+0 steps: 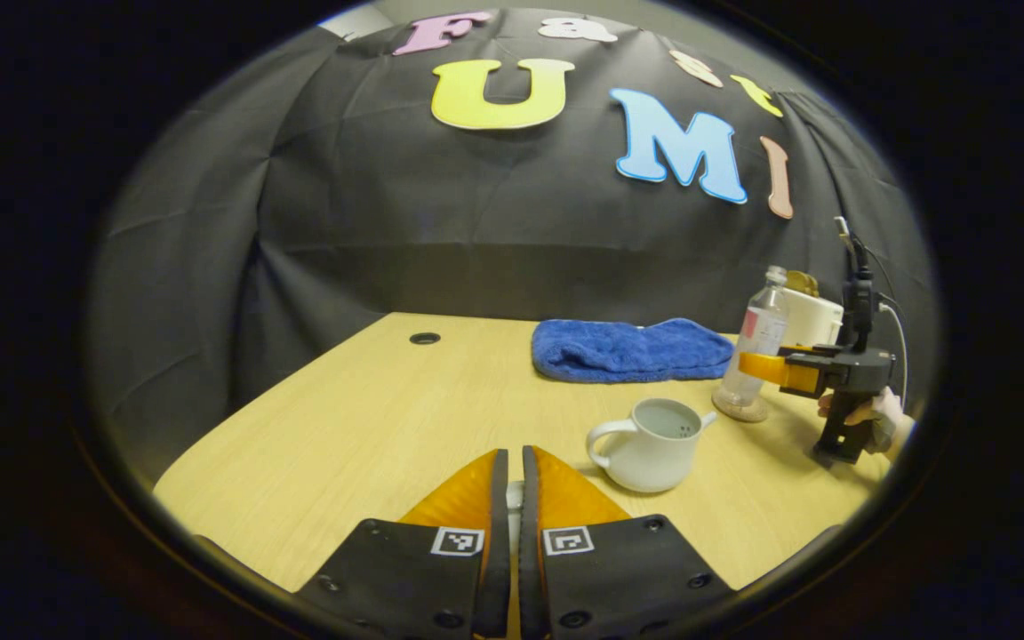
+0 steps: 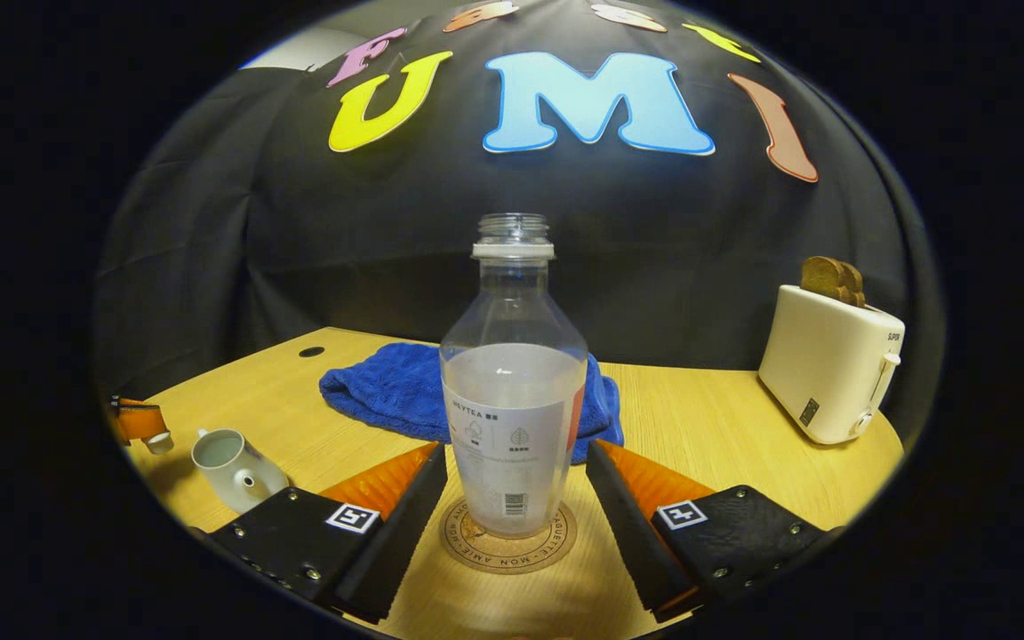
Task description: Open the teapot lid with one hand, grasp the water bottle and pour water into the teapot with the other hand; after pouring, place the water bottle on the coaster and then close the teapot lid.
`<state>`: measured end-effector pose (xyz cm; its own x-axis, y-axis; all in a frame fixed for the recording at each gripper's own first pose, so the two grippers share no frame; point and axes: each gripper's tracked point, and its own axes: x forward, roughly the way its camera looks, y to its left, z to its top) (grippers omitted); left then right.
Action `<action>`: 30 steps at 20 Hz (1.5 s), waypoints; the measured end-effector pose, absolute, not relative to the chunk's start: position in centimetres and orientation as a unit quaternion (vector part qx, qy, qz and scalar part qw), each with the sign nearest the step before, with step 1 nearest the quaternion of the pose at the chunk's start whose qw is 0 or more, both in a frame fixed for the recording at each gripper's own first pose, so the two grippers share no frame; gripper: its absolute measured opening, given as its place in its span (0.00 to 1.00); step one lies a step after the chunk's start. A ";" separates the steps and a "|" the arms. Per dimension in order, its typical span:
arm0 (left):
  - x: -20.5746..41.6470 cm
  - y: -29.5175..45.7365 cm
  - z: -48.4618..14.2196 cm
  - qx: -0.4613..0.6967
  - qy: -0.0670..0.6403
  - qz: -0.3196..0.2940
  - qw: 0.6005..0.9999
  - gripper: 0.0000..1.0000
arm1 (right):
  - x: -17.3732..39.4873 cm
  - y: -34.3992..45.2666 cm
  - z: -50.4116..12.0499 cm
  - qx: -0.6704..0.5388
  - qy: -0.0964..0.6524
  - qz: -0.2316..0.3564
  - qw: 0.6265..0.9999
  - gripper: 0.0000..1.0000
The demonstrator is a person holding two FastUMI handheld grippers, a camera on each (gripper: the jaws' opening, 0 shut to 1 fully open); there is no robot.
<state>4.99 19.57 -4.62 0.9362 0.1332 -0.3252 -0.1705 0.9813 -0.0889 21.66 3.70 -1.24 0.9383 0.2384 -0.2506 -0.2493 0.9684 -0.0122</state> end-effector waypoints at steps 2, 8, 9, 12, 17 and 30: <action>5.3 19.1 -3.8 -0.061 0.154 0.073 0.983 0.10 | 20.8 3.4 -0.7 -0.022 0.118 0.122 0.985 0.98; 7.3 17.1 -1.7 -0.050 0.134 0.048 0.989 0.11 | 16.5 3.2 1.6 -0.038 0.080 0.118 0.989 0.98; 7.7 16.6 -1.5 -0.048 0.132 0.043 0.989 0.10 | 15.8 3.4 2.0 -0.040 0.073 0.119 0.989 0.98; 9.1 14.9 -0.7 -0.047 0.125 0.025 0.991 0.10 | 13.3 4.0 2.9 -0.043 0.054 0.125 0.990 0.98; 11.5 12.3 0.1 -0.039 0.117 0.001 0.992 0.11 | 10.1 5.2 4.0 -0.035 0.037 0.139 0.989 0.98; 15.1 8.7 -1.3 -0.001 0.115 -0.022 0.993 0.11 | 8.2 4.1 3.4 -0.003 0.042 0.136 0.990 0.98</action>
<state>15.09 8.69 -1.32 0.9725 -0.0446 -0.2284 0.0442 0.9990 -0.0068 8.20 4.05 3.36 0.9595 0.2688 -0.0844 -0.2694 0.9630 0.0051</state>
